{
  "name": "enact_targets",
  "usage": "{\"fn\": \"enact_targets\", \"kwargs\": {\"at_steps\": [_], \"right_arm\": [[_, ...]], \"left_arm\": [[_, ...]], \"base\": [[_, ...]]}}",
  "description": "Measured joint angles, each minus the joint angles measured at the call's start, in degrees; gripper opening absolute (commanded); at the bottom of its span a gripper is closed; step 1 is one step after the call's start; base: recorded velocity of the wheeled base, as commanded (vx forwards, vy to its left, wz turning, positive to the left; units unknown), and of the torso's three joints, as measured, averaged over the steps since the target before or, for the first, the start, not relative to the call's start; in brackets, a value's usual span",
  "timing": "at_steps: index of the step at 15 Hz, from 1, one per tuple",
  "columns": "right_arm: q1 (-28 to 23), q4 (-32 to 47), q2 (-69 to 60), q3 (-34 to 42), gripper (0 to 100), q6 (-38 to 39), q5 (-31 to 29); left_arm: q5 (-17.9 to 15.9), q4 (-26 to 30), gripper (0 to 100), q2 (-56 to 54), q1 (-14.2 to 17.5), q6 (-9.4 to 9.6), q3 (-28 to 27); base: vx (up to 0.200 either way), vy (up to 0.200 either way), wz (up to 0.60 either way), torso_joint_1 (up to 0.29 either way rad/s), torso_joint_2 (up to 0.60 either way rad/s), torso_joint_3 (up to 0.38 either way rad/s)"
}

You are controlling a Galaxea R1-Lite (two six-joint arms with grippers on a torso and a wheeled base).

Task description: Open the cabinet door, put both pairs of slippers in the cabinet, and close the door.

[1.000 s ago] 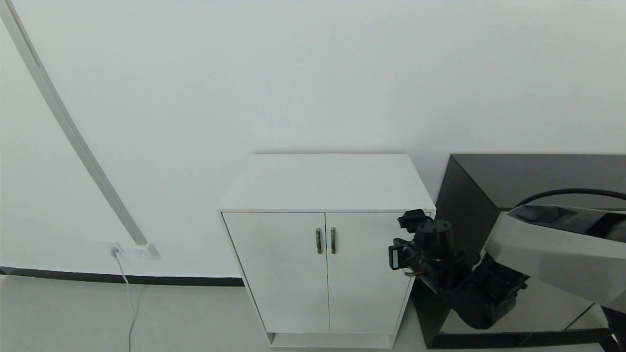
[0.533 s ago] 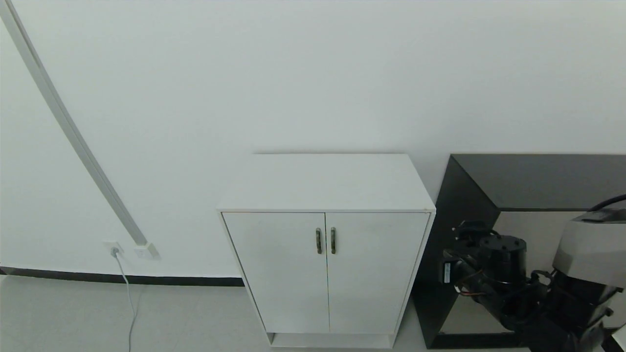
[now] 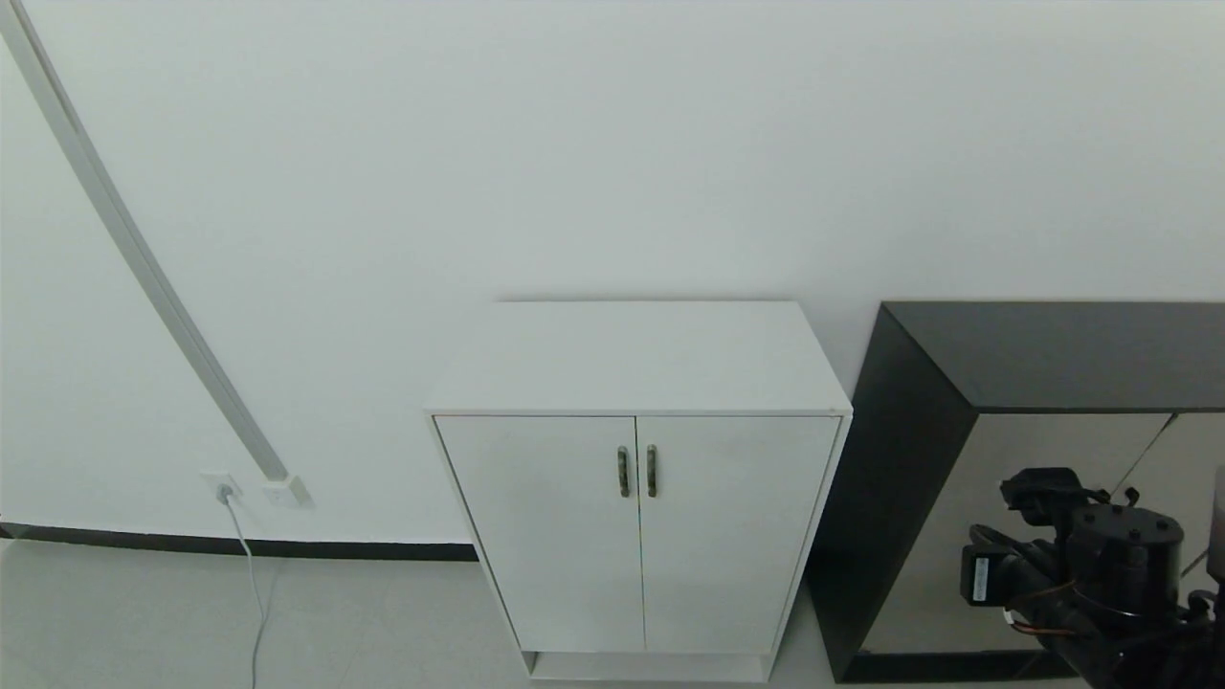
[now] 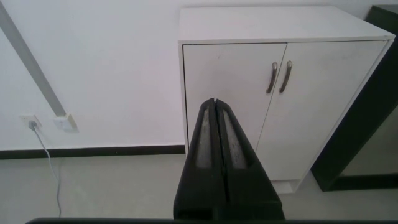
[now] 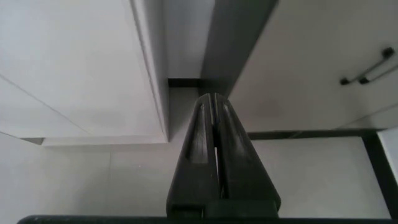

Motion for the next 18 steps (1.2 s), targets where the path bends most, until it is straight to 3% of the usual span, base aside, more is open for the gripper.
{"fn": "enact_targets", "kwargs": {"at_steps": [7,13,18], "right_arm": [[-1.4,1.5,-9.0,6.0,0,-0.9,0.1],[-2.5,19.4,-23.0,6.2,0,-0.8,1.0],[-2.5,40.8,-38.2,6.2,0,-0.7,4.6]], "left_arm": [[0.0,0.0,0,0.0,0.1,0.00,0.0],[0.0,0.0,0,0.0,0.0,0.02,0.0],[0.0,0.0,0,0.0,0.0,0.00,0.0]], "base": [[0.000,0.000,0.00,0.000,0.00,0.000],[0.000,0.000,0.00,0.000,0.00,0.000],[0.000,0.000,0.00,0.000,0.00,0.000]]}}
